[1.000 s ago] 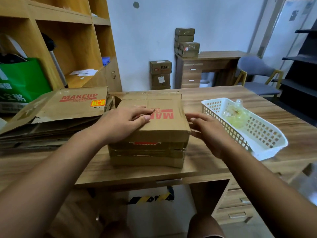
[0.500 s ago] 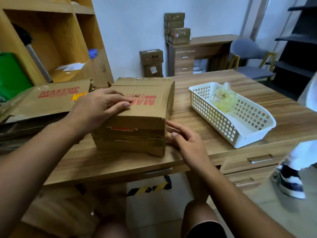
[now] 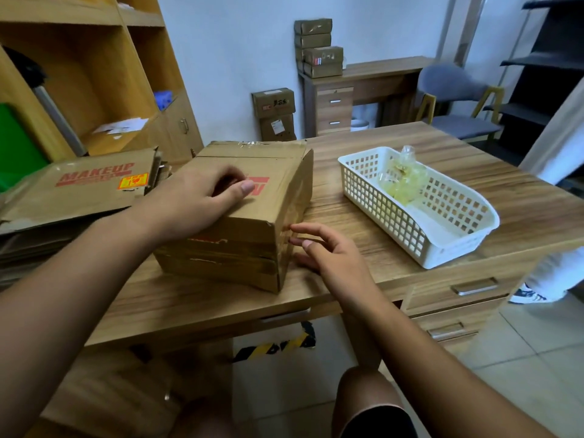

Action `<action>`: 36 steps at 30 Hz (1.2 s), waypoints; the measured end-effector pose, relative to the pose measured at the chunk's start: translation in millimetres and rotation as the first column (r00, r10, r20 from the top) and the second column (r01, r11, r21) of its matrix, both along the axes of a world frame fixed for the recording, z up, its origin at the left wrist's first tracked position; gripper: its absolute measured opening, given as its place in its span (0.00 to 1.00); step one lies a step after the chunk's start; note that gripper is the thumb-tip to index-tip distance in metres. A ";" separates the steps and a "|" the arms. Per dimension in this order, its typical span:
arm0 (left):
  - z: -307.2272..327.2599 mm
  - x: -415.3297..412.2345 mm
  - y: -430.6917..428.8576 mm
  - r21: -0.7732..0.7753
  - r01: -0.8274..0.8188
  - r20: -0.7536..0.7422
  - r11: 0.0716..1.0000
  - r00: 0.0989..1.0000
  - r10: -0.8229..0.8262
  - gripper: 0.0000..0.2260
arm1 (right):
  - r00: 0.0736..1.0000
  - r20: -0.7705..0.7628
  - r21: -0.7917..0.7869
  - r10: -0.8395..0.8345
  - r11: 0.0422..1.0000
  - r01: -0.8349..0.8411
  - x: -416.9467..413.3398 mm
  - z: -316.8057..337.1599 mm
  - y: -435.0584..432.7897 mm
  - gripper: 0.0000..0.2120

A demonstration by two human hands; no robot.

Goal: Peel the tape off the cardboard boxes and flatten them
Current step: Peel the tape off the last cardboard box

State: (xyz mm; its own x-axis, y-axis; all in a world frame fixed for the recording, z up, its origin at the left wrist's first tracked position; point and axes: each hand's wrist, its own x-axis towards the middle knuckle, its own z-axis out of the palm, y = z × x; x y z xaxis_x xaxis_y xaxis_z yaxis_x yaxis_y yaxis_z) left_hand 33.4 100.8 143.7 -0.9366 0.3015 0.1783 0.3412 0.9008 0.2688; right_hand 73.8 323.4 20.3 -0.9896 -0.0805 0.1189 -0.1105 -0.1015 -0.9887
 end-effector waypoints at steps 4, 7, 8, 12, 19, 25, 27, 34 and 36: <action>0.4 5.5 7.3 -0.026 0.168 0.006 0.986 0.986 -0.168 0.26 | 1.000 0.011 -0.053 0.029 0.998 -0.028 -1.9 -0.3 0.0 0.16; -0.8 6.5 13.5 -0.100 0.227 0.021 0.969 0.974 -0.226 0.26 | 1.000 0.007 -0.076 0.026 0.997 -0.025 -5.5 -0.9 -1.2 0.16; -2.8 7.0 14.3 -0.117 0.240 0.029 0.964 0.971 -0.239 0.26 | 1.000 -0.004 -0.082 0.011 0.997 -0.011 -7.7 -0.1 -1.7 0.16; -11.6 6.9 13.1 -0.126 0.242 -0.014 0.962 0.969 -0.246 0.25 | 0.985 -0.091 -0.099 -0.148 0.985 0.139 -27.6 9.4 -0.7 0.17; -16.5 6.7 13.8 -0.097 0.250 -0.058 0.964 0.965 -0.256 0.24 | 0.938 -0.211 -0.183 -0.274 0.954 0.238 -49.7 8.4 -14.5 0.17; -17.5 6.6 14.7 -0.105 0.251 -0.084 0.962 0.962 -0.260 0.22 | 0.917 -0.259 -0.164 -0.305 0.949 0.269 -50.0 -0.1 -14.8 0.13; -18.3 6.3 14.6 -0.106 0.250 -0.094 0.962 0.961 -0.260 0.22 | 0.912 -0.272 -0.159 -0.308 0.949 0.274 -50.3 0.1 -16.3 0.13; -16.6 8.9 16.9 -0.102 0.253 -0.108 0.962 0.959 -0.264 0.17 | 0.915 -0.293 -0.136 -0.277 0.959 0.247 -50.3 -1.5 -15.2 0.14; -16.2 9.4 17.4 -0.102 0.252 -0.110 0.962 0.959 -0.263 0.17 | 0.918 -0.297 -0.137 -0.265 0.963 0.233 -49.3 -2.0 -14.8 0.13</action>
State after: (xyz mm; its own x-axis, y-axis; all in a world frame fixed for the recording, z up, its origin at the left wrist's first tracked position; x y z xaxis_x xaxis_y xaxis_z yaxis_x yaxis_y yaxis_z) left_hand 42.8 118.2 127.5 -0.7982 0.5486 0.2488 0.5896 0.7962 0.1359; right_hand 24.4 308.6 18.3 -0.8887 0.1911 0.4168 -0.4432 -0.1244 -0.8878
